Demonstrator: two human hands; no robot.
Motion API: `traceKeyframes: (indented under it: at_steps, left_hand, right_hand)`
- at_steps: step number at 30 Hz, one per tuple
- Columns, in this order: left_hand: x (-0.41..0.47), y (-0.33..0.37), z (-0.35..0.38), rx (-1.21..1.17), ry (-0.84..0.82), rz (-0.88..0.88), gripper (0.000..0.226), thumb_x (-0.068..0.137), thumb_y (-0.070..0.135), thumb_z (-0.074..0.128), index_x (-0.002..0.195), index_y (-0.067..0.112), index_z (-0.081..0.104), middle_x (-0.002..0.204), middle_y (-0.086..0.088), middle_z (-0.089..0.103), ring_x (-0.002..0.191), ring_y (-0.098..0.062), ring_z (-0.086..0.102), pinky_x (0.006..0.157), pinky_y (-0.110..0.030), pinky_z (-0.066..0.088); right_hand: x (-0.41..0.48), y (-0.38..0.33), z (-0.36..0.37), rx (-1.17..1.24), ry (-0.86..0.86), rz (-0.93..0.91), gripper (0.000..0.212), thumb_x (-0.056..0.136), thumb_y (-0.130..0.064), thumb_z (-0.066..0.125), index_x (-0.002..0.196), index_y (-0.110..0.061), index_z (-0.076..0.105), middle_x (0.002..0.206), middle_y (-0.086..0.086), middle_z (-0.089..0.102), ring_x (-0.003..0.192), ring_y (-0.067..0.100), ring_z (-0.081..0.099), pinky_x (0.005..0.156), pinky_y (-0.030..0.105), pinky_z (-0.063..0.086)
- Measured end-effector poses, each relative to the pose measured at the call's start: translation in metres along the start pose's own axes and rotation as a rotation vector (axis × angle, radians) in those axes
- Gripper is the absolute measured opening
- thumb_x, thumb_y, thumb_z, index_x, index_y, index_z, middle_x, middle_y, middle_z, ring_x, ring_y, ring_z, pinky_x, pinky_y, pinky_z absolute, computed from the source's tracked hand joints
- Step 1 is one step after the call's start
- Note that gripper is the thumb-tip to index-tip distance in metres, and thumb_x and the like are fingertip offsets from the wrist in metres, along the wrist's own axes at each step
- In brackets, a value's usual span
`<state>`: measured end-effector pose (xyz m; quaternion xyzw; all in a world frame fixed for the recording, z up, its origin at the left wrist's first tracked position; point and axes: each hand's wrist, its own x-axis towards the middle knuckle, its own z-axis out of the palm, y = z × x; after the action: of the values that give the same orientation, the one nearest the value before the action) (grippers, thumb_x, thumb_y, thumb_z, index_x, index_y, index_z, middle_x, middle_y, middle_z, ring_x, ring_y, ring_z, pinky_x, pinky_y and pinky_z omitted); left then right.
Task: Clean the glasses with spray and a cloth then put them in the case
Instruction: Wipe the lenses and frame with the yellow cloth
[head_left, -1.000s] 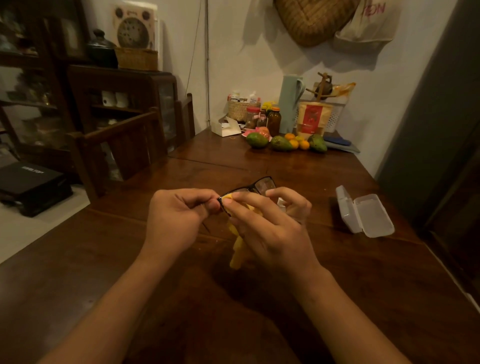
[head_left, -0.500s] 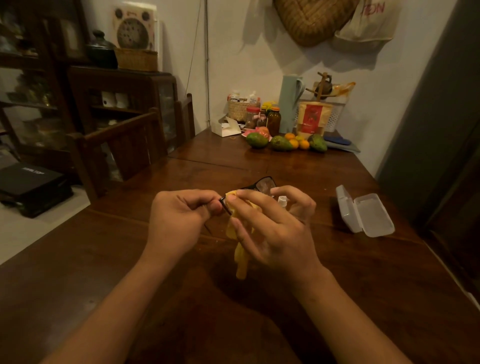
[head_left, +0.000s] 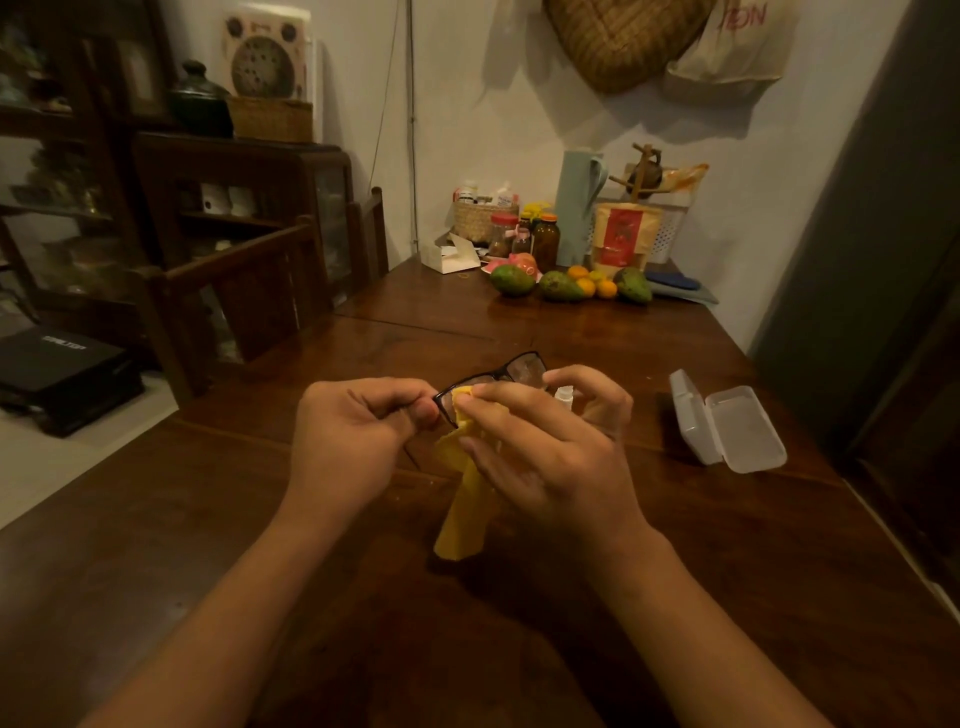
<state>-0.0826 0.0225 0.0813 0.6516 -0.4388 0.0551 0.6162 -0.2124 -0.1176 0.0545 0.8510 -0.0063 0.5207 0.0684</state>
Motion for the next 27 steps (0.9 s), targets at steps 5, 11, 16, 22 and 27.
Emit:
traceKeyframes:
  at_steps: [5, 11, 16, 22, 27]
  left_hand:
    - [-0.002, 0.000, 0.001, 0.000, -0.004, 0.010, 0.046, 0.078, -0.006, 0.070, 0.067, 0.039, 0.073, 0.072, 0.014, 0.073, 0.068, 0.000, 0.069, 0.063, -0.015, 0.054]
    - [0.000, 0.000, 0.001, 0.012, 0.006, 0.006, 0.058, 0.077, -0.005, 0.071, 0.068, 0.052, 0.072, 0.070, 0.026, 0.071, 0.071, 0.005, 0.068, 0.063, -0.009, 0.052]
    - [0.000, -0.003, 0.001, 0.024, 0.005, 0.005, 0.059, 0.076, -0.004, 0.072, 0.069, 0.055, 0.070, 0.070, 0.029, 0.070, 0.071, 0.007, 0.068, 0.063, -0.008, 0.051]
    - [0.001, -0.004, 0.003, -0.003, 0.007, 0.011, 0.058, 0.075, -0.006, 0.071, 0.067, 0.052, 0.072, 0.068, 0.027, 0.070, 0.068, 0.008, 0.067, 0.063, -0.008, 0.050]
    - [0.000, -0.005, 0.004, -0.022, 0.017, -0.012, 0.045, 0.076, -0.008, 0.071, 0.070, 0.037, 0.072, 0.068, 0.023, 0.072, 0.068, 0.005, 0.068, 0.064, -0.009, 0.051]
  right_hand:
    - [-0.001, -0.002, 0.001, 0.044, -0.011, -0.044, 0.030, 0.097, -0.034, 0.066, 0.126, -0.028, 0.069, 0.130, -0.010, 0.065, 0.120, 0.021, 0.043, 0.083, 0.050, 0.045]
    - [-0.004, 0.011, -0.004, -0.014, 0.007, 0.011, 0.024, 0.093, -0.041, 0.070, 0.112, -0.028, 0.076, 0.117, -0.013, 0.071, 0.112, 0.026, 0.060, 0.087, 0.052, 0.043]
    - [0.000, 0.009, -0.004, 0.025, -0.111, 0.125, 0.040, 0.093, -0.050, 0.058, 0.123, -0.026, 0.069, 0.121, -0.010, 0.069, 0.122, 0.022, 0.042, 0.090, 0.040, 0.033]
    - [-0.003, 0.008, 0.002, 0.089, -0.150, 0.063, 0.035, 0.100, -0.037, 0.055, 0.134, -0.030, 0.061, 0.139, -0.013, 0.058, 0.123, 0.024, 0.042, 0.091, 0.041, 0.035]
    - [-0.005, 0.017, 0.001, 0.099, -0.065, -0.055, 0.025, 0.096, -0.029, 0.069, 0.121, -0.028, 0.072, 0.130, -0.013, 0.065, 0.111, 0.027, 0.060, 0.084, 0.047, 0.042]
